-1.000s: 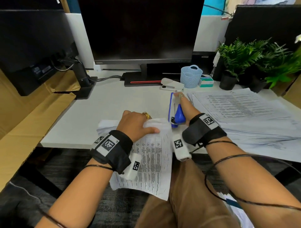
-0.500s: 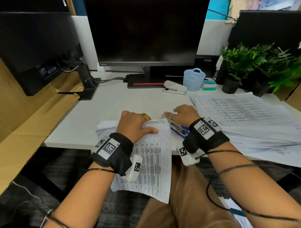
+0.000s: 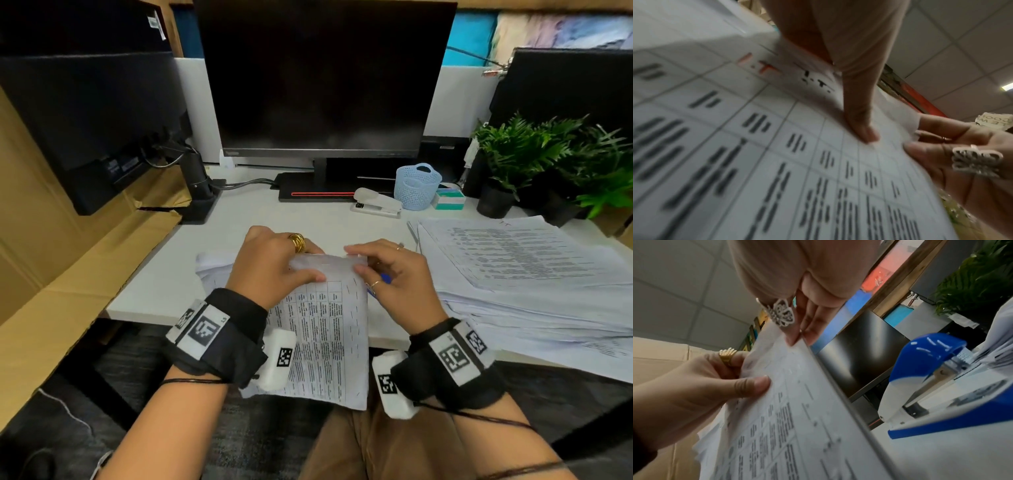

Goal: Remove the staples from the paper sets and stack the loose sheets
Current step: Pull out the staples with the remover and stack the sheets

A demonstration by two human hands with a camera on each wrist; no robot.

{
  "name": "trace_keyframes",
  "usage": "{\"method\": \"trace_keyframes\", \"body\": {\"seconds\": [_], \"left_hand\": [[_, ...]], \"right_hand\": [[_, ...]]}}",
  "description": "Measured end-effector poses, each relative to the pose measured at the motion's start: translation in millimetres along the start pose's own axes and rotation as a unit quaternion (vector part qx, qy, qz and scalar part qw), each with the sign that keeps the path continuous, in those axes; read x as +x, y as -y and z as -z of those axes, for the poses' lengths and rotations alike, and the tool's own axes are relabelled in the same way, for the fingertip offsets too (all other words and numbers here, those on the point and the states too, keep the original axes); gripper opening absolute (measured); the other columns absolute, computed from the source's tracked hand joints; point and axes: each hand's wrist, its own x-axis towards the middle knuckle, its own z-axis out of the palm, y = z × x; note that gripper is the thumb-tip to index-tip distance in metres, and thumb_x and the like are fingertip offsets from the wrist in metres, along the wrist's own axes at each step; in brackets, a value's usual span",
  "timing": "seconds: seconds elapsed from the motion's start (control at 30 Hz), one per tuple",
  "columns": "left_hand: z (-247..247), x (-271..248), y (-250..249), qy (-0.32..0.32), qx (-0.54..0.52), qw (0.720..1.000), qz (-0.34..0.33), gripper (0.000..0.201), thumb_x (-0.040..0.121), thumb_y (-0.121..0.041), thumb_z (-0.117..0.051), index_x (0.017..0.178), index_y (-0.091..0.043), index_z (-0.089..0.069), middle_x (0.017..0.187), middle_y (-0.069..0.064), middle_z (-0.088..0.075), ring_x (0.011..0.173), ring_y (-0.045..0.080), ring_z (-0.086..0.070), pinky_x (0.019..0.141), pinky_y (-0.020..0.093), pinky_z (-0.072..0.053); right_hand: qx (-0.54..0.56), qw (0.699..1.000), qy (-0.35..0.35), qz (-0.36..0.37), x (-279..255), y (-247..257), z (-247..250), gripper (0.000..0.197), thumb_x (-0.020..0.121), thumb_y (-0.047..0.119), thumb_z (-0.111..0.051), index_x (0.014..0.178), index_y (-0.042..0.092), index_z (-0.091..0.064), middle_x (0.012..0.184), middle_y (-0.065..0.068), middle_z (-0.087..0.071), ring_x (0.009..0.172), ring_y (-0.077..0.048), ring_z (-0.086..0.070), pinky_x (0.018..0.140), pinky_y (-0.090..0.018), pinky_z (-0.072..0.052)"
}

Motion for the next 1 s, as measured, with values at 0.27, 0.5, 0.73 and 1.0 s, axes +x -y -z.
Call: {"method": "trace_keyframes", "body": {"seconds": [0.27, 0.5, 0.73, 1.0], "left_hand": [[15.8, 5.1, -18.8, -0.244, 0.027, 0.954, -0.169, 0.009, 0.077, -0.024, -0.075, 0.07, -0.019, -0.073, 0.073, -0.008, -0.07, 0.064, 0.014, -0.062, 0.08, 0.032, -0.028], [31.3, 14.2, -26.3, -0.348, 0.035, 0.907, -0.235, 0.021, 0.078, -0.008, -0.075, 0.066, -0.02, -0.062, 0.076, -0.006, -0.071, 0.069, 0.011, -0.061, 0.08, 0.035, -0.027], [25.9, 10.4, -29.3, -0.35, 0.017, 0.905, -0.241, 0.021, 0.08, -0.007, -0.068, 0.064, -0.017, -0.058, 0.075, -0.004, -0.071, 0.07, 0.009, -0.058, 0.085, 0.031, -0.026], [17.7, 12.8, -26.3, -0.317, 0.049, 0.918, -0.231, 0.03, 0.083, -0.011, -0.066, 0.054, -0.011, -0.063, 0.075, -0.005, -0.071, 0.07, 0.01, -0.057, 0.085, 0.033, -0.027]], "right_hand": [[0.033, 0.993, -0.085, 0.071, 4.5, 23.8, 8.6, 0.053, 0.07, -0.02, -0.063, 0.103, 0.021, -0.065, 0.088, 0.012, -0.066, 0.086, 0.0, -0.063, 0.082, -0.016, -0.047], [0.014, 0.977, -0.119, 0.176, 11.8, 34.7, 16.6, 0.039, 0.064, -0.023, -0.063, 0.074, 0.014, -0.072, 0.088, 0.001, -0.065, 0.087, -0.004, -0.061, 0.074, -0.015, -0.046], [-0.032, 0.971, -0.138, 0.192, 5.8, 34.3, 19.7, 0.032, 0.06, -0.025, -0.063, 0.068, 0.003, -0.074, 0.088, -0.008, -0.065, 0.086, -0.012, -0.061, 0.076, -0.017, -0.045], [-0.026, 0.982, -0.115, 0.146, 4.9, 27.1, 22.1, 0.034, 0.062, -0.025, -0.057, 0.073, 0.004, -0.071, 0.087, -0.005, -0.065, 0.087, -0.007, -0.06, 0.075, -0.014, -0.047]]}}
